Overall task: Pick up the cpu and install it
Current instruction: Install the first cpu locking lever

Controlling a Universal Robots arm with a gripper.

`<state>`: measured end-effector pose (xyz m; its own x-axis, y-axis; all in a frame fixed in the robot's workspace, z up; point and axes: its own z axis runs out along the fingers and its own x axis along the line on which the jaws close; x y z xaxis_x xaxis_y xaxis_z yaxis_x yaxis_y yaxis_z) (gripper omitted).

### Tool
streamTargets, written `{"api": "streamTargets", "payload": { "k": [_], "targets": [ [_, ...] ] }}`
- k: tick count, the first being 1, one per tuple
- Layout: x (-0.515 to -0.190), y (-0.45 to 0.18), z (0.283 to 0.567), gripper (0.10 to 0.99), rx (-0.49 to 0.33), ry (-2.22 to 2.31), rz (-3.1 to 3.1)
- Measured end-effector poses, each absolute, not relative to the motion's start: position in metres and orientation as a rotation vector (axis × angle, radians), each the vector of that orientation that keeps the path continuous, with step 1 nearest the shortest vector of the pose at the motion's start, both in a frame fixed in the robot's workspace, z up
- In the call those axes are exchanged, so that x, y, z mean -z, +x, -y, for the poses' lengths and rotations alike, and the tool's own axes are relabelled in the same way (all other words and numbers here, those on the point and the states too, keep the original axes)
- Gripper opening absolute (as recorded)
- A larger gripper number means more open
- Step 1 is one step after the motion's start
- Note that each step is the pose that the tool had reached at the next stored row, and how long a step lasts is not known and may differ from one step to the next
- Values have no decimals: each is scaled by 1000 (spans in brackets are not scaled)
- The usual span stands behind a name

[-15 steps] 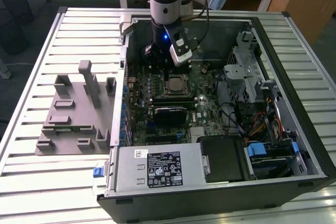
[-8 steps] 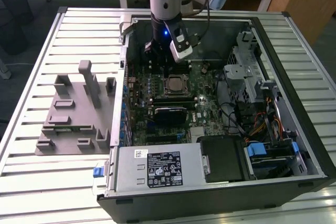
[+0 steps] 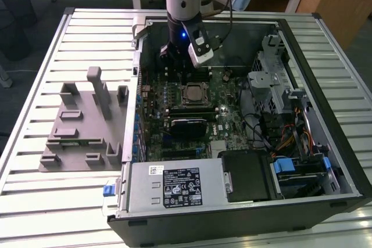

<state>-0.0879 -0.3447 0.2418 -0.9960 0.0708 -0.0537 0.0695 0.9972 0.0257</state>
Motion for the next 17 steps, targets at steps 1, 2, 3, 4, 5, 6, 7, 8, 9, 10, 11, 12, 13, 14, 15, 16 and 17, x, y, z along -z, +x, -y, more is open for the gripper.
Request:
{"api": "streamTargets", "payload": {
  "k": [1,2,3,4,5,6,7,8,9,10,11,12,13,14,15,16,17],
  "targets": [
    [-242,-89,345,106,-36,109,-3085],
    [-242,-90,345,106,-36,109,-3085],
    [-242,-92,345,106,-37,109,-3085],
    [-242,-93,345,106,-39,109,-3085],
    [-242,-95,345,106,-40,109,-3085],
    [-242,-96,345,106,-42,109,-3085],
    [-242,-98,345,106,-43,109,-3085],
    [-242,-100,345,106,-44,109,-3085],
    [-242,-102,345,106,-46,109,-3085],
    [-242,-104,345,106,-48,109,-3085],
    [-242,-106,345,106,-52,109,-3085],
    [-242,-108,345,106,-64,109,-3085],
    [-242,-109,345,106,-81,110,-3085],
    [-242,-109,345,106,-101,110,-3085],
    [-242,-110,346,106,-123,111,-3085],
    [-242,-111,346,106,-144,112,-3084],
    [-242,-112,346,106,-162,112,-3084]
  ]
}}
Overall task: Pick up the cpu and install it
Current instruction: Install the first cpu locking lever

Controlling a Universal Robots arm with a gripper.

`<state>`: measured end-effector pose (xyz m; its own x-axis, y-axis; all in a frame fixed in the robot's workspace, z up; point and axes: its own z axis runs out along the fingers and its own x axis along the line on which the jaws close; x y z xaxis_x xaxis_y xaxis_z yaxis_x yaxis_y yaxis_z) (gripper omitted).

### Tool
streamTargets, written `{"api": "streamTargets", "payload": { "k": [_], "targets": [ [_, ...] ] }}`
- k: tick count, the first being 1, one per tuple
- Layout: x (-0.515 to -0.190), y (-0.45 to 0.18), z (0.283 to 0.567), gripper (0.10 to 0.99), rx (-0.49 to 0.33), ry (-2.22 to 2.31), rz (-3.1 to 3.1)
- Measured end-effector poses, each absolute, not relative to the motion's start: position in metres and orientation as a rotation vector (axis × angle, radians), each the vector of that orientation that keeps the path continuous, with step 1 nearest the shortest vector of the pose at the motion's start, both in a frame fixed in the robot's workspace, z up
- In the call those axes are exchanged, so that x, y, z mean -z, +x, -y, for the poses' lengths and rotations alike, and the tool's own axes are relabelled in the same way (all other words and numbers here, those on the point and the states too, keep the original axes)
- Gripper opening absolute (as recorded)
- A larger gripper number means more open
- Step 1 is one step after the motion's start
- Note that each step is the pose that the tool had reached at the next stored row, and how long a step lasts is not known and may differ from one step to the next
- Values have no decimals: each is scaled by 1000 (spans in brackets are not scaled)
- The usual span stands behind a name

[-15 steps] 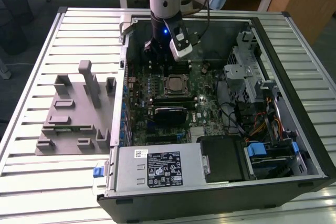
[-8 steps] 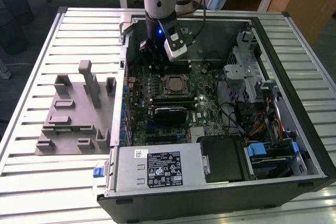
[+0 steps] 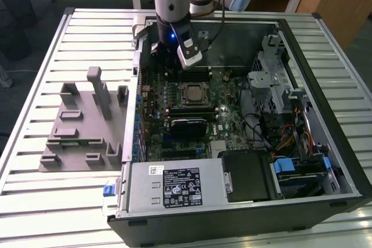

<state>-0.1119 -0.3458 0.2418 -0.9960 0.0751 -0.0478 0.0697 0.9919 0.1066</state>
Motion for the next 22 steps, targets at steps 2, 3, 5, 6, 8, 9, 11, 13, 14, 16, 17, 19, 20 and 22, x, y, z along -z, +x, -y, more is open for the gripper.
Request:
{"api": "streamTargets", "payload": {
  "k": [2,3,5,6,8,9,11,13,14,16,17,19,20,22],
  "targets": [
    [-242,-114,346,106,-192,113,-3083],
    [-242,-116,346,106,-207,113,-3082],
    [-242,-119,346,106,-242,114,-3080],
    [-242,-120,346,106,-263,115,-3079],
    [-242,-121,346,106,-299,116,-3076],
    [-242,-122,346,106,-316,116,-3075],
    [-242,-124,347,106,-355,117,-3072],
    [-242,-124,347,106,-400,118,-3067],
    [-242,-124,347,106,-422,119,-3065],
    [-242,-124,347,106,-432,119,-3064],
    [-242,-124,346,106,-432,119,-3064],
    [-242,-124,347,106,-432,119,-3064],
    [-242,-124,347,106,-432,119,-3064],
    [-242,-124,347,106,-433,119,-3064]
  ]
}}
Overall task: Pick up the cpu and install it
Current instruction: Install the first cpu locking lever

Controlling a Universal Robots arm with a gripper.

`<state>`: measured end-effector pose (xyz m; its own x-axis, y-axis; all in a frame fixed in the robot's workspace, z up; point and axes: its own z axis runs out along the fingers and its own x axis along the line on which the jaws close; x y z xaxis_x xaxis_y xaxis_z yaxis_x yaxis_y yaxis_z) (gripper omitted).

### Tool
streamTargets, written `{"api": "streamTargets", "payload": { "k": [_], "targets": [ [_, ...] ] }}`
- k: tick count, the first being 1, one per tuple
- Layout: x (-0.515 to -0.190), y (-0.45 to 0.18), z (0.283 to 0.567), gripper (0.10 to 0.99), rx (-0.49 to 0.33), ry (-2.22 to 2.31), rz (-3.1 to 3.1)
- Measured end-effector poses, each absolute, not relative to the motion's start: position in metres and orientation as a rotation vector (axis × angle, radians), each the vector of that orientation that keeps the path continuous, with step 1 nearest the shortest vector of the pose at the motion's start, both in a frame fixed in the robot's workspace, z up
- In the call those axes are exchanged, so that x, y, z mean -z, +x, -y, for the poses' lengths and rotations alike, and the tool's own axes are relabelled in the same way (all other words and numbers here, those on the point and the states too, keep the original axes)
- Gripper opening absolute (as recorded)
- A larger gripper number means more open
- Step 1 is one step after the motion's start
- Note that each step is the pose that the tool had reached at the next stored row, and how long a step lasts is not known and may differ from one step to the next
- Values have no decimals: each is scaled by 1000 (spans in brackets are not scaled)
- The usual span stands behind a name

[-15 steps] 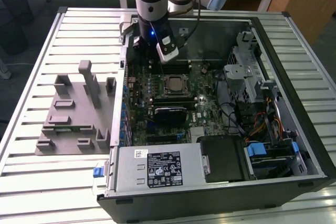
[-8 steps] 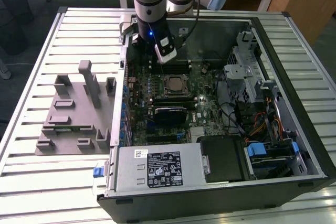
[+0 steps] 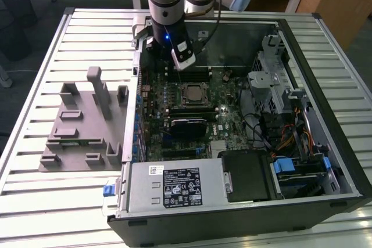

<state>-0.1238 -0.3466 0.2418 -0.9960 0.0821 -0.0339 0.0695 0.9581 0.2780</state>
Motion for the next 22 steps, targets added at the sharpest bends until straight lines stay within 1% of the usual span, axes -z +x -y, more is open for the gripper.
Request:
{"api": "streamTargets", "payload": {
  "k": [11,22],
  "targets": [
    [-242,-88,347,106,-432,119,-3064],
    [-240,-87,347,106,-425,145,-3035]
  ]
}}
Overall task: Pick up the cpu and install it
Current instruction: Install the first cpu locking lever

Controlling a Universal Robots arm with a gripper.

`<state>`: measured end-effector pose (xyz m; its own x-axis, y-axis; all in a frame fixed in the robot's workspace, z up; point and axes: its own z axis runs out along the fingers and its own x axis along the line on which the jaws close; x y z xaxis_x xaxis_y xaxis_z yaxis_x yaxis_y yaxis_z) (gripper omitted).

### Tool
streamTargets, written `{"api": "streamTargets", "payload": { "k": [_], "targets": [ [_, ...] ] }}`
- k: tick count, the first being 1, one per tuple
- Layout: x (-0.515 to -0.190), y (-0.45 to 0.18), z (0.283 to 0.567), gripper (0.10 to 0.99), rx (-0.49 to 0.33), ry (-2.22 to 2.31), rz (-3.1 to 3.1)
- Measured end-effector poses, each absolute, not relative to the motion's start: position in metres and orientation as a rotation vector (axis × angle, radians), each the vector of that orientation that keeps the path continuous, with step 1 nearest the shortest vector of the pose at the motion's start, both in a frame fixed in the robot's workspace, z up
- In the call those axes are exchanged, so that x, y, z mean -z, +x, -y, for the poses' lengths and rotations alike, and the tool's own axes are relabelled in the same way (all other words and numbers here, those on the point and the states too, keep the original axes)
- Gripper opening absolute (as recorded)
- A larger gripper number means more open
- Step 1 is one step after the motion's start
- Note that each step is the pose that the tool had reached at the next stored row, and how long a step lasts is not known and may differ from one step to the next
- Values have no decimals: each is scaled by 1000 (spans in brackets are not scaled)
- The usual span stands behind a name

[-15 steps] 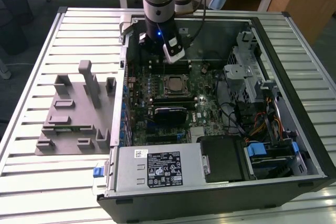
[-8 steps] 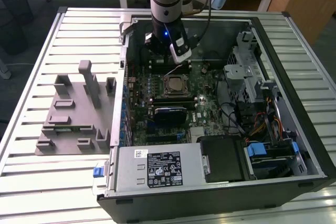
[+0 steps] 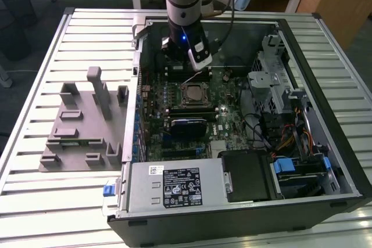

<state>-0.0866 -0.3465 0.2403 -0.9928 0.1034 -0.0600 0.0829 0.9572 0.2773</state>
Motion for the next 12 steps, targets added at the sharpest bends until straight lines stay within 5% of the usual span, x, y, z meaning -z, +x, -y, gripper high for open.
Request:
{"api": "streamTargets", "payload": {
  "k": [12],
  "targets": [
    [-231,-81,347,106,-421,220,-3015]
  ]
}}
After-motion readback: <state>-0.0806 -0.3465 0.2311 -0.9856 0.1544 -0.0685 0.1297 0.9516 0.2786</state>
